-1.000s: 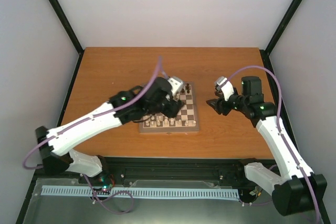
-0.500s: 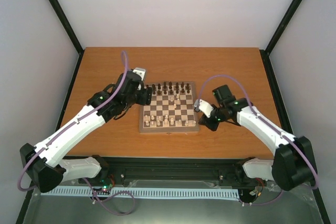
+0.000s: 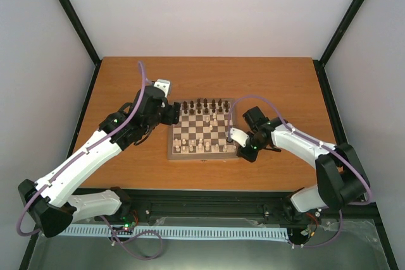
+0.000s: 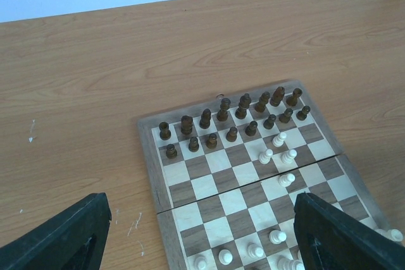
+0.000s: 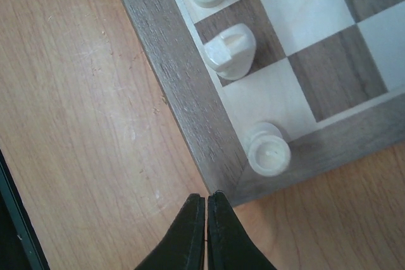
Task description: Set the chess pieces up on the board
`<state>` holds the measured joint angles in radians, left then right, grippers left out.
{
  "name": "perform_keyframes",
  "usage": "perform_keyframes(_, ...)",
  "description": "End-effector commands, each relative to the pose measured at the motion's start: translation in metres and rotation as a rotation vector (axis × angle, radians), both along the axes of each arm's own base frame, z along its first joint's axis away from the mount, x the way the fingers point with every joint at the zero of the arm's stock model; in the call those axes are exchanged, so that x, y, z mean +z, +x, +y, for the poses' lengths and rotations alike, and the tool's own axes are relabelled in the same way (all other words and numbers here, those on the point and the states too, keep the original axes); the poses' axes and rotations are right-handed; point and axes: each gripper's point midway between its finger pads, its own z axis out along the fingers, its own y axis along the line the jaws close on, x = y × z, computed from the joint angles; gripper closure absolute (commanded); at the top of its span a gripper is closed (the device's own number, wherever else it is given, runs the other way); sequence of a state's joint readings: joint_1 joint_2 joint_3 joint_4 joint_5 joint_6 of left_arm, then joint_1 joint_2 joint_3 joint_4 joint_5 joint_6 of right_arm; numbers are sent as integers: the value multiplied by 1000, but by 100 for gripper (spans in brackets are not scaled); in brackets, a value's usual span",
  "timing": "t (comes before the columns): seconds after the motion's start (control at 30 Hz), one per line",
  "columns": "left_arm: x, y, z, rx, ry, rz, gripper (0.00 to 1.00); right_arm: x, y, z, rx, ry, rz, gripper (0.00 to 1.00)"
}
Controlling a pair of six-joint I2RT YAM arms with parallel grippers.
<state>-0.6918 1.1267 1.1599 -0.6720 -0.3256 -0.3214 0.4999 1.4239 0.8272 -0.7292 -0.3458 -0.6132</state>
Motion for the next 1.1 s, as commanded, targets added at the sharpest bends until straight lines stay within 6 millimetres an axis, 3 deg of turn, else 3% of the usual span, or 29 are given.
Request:
perform_keyframes(0.0, 10, 2, 2, 10, -15, -35, 19, 1, 6, 10, 27, -1, -35, 95)
perform_keyframes(1.07, 3, 1, -3, -20, -1, -11, 18, 2, 18, 27, 42, 12, -67, 95)
